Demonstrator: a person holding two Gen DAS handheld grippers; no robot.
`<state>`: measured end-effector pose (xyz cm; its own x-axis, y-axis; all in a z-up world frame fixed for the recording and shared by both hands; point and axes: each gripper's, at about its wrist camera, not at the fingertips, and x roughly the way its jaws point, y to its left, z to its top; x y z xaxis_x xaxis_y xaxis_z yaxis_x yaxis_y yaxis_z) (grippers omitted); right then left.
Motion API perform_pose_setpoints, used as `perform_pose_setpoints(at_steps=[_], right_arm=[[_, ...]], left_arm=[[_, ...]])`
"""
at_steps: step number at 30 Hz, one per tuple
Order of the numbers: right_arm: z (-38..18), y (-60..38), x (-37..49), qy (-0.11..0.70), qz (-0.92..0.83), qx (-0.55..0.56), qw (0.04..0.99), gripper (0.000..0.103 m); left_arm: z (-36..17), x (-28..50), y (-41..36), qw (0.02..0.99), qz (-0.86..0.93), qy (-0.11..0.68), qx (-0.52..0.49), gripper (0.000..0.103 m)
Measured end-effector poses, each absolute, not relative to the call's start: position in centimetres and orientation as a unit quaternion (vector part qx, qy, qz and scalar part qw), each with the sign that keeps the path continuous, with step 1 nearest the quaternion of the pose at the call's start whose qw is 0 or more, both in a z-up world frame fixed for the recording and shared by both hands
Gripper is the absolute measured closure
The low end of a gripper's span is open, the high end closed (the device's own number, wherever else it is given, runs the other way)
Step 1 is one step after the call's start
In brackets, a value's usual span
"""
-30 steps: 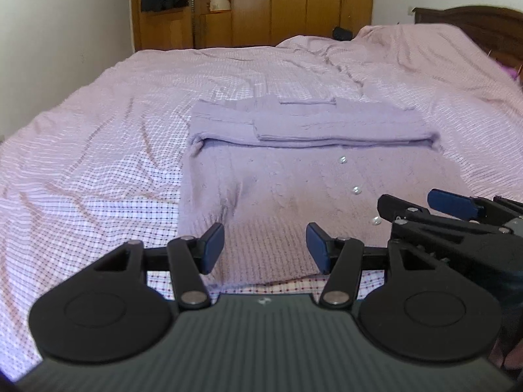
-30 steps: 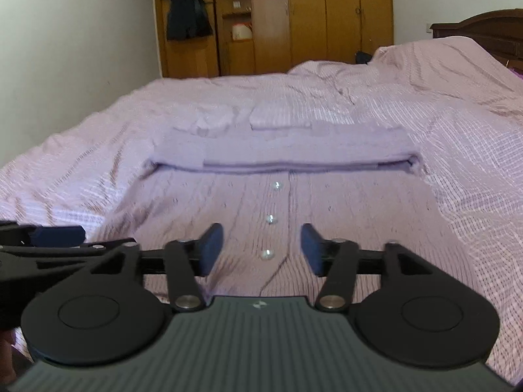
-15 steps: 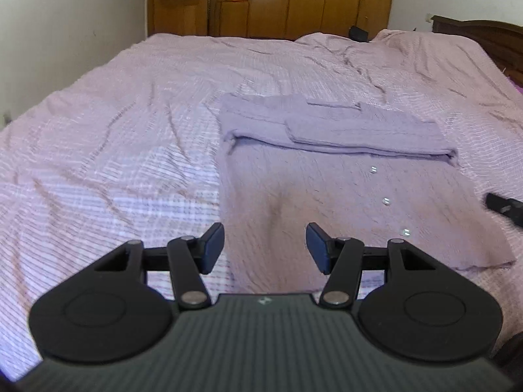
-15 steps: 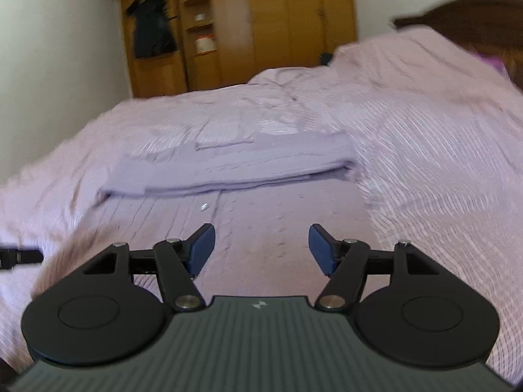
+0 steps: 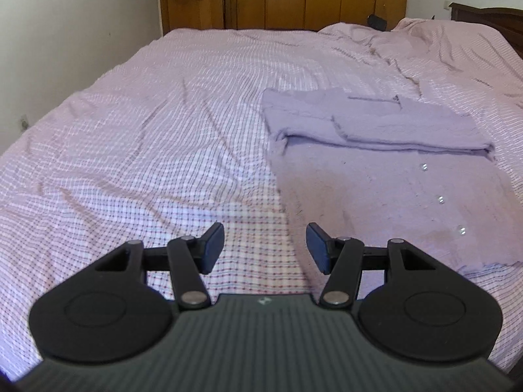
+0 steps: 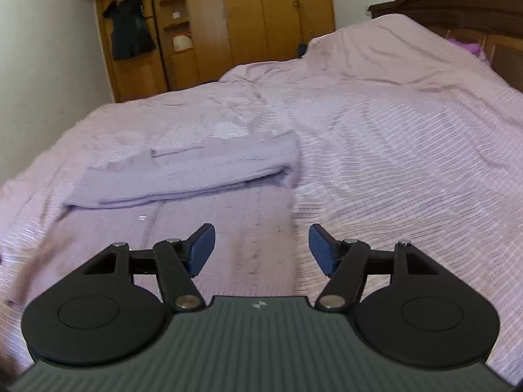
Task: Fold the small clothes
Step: 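Close both tools on the ribbed hem of the cardigan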
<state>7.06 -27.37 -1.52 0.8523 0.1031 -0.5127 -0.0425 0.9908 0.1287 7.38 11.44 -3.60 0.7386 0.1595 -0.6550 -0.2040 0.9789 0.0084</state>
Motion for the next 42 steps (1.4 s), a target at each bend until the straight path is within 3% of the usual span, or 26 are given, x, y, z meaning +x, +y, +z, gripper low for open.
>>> perform_pose_setpoints(at_steps=[14, 28, 36, 42], right_arm=[[-4.2, -29.0, 9.7, 0.320, 0.057, 0.035, 0.945, 0.032], [-9.7, -34.0, 10.6, 0.369, 0.127, 0.220, 0.894, 0.032], [-11.1, -34.0, 11.6, 0.406, 0.196, 0.262, 0.853, 0.034], [-11.7, -34.4, 11.6, 0.404, 0.228, 0.304, 0.832, 0.039]], left_arm=[[-5.3, 9.0, 12.5, 0.922, 0.042, 0.379, -0.062, 0.046], [-7.4, 9.9, 14.0, 0.906, -0.006, 0.399, -0.143, 0.046], [-7.5, 9.9, 14.1, 0.893, -0.028, 0.410, -0.185, 0.036], [-7.6, 10.3, 13.1, 0.886, -0.047, 0.424, -0.181, 0.035]])
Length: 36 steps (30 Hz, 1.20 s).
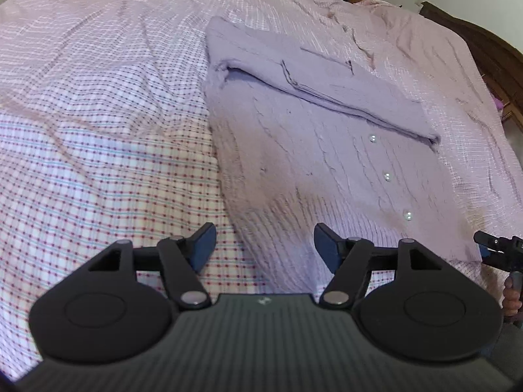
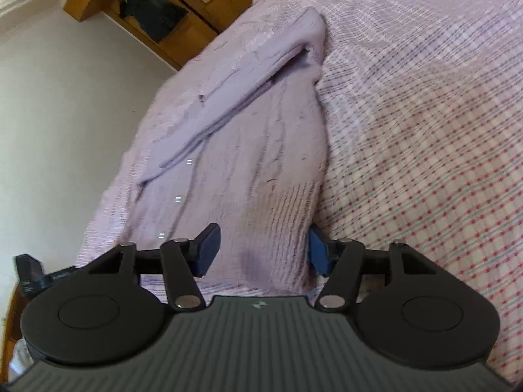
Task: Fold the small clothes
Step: 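Close both tools on the ribbed hem of the cardigan, then lift the hem with both tools and fold it over toward the collar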
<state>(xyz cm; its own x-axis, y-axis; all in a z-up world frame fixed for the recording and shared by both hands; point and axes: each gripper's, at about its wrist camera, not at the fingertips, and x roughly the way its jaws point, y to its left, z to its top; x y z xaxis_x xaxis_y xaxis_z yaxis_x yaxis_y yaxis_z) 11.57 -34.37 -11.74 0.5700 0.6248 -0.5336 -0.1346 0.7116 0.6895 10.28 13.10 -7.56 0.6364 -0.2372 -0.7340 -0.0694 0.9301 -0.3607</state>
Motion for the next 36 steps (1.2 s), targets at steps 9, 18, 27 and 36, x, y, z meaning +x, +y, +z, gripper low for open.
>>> perform_pose_setpoints(at_steps=[9, 18, 27, 36], right_arm=[[-14.2, -35.2, 12.6, 0.398, 0.249, 0.386, 0.794, 0.051], [-14.7, -35.1, 13.1, 0.402, 0.257, 0.391, 0.787, 0.073], [-15.0, -34.9, 12.8, 0.408, 0.235, 0.376, 0.798, 0.091], [-14.9, -35.4, 11.9, 0.401, 0.229, 0.389, 0.797, 0.092]], left_arm=[[-8.7, 10.4, 14.2, 0.866, -0.069, 0.436, -0.235, 0.029], [-9.1, 10.3, 14.3, 0.860, -0.072, 0.435, -0.258, 0.031], [-9.3, 10.2, 14.6, 0.855, -0.056, 0.449, -0.255, 0.047], [-9.6, 9.6, 16.4, 0.850, -0.034, 0.421, -0.314, 0.089]])
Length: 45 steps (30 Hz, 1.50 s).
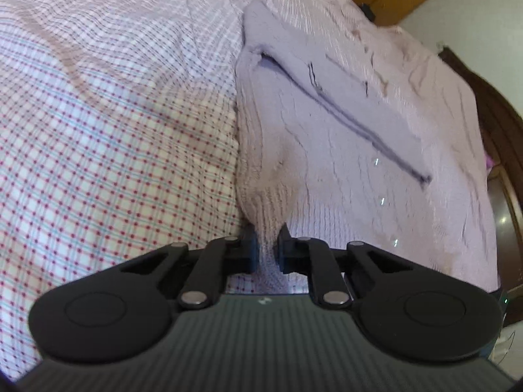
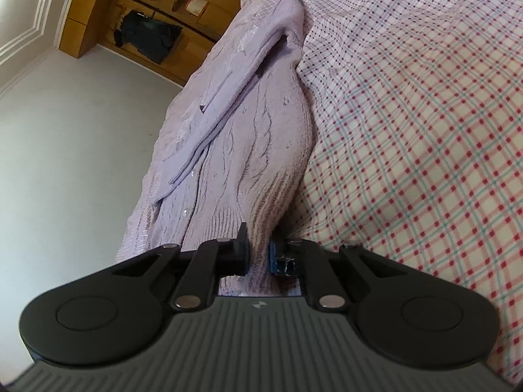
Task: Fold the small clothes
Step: 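Lift the hem with both tools and fold it over toward the collar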
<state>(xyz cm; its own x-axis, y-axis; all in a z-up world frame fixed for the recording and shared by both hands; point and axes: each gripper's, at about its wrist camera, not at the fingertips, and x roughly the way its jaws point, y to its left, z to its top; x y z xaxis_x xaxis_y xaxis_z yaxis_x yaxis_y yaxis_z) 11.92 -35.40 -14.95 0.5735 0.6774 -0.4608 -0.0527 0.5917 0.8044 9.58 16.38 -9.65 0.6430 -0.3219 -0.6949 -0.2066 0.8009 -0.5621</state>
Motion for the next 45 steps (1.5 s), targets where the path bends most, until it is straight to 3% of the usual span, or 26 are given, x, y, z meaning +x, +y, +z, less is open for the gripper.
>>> perform_pose_setpoints(at_steps=[13, 27, 45], right_arm=[[-13.2, -36.7, 10.9, 0.349, 0.244, 0.445, 0.788, 0.093], [-7.1, -34.8, 12.7, 0.330, 0.250, 0.424, 0.806, 0.093], [-4.9, -34.6, 14.6, 0.308, 0.233, 0.438, 0.812, 0.093]], left_arm=[[-7.9, 7.7, 16.2, 0.872, -0.043, 0.382, -0.303, 0.089], [-3.7, 7.8, 14.7, 0.896, -0.034, 0.351, -0.269, 0.089], [-0.3, 9.2, 15.0, 0.910, -0.051, 0.320, -0.260, 0.089]])
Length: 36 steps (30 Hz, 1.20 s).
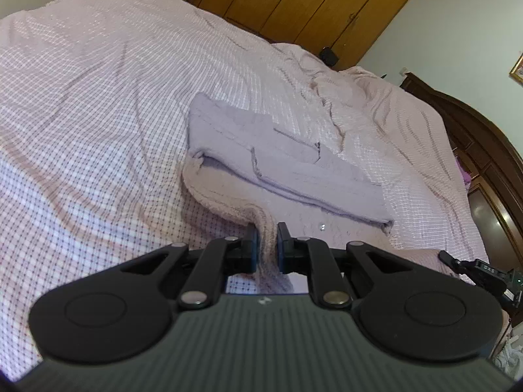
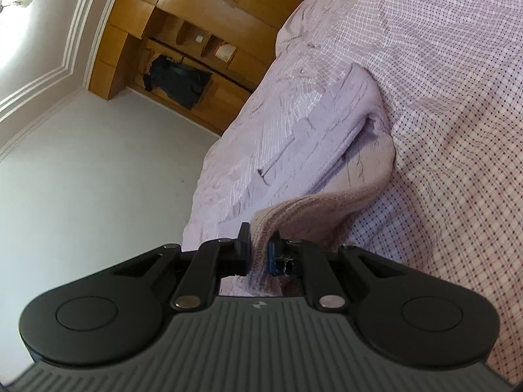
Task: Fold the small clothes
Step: 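Lift the hem with both tools and fold it over toward the collar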
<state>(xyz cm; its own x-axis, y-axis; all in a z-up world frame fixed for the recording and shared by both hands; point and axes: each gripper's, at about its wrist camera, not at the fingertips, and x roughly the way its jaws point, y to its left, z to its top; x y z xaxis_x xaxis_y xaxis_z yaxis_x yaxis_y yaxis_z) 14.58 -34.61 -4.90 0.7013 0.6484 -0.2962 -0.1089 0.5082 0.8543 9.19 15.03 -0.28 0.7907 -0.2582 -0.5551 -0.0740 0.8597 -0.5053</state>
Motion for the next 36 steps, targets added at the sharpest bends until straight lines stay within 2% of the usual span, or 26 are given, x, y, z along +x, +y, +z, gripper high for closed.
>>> perform_pose_setpoints(at_steps=[17, 36], right_arm=[[-4.4, -32.8, 17.5, 0.274, 0.231, 0.435, 0.826, 0.093], [-3.4, -31.6, 24.1, 0.232, 0.235, 0.431, 0.840, 0.093]], left_arm=[[-0.5, 11.6, 15.7, 0.929, -0.039, 0.271, -0.248, 0.089], [0.2, 17.3, 16.0, 0.942, -0.031, 0.264, -0.204, 0.089]])
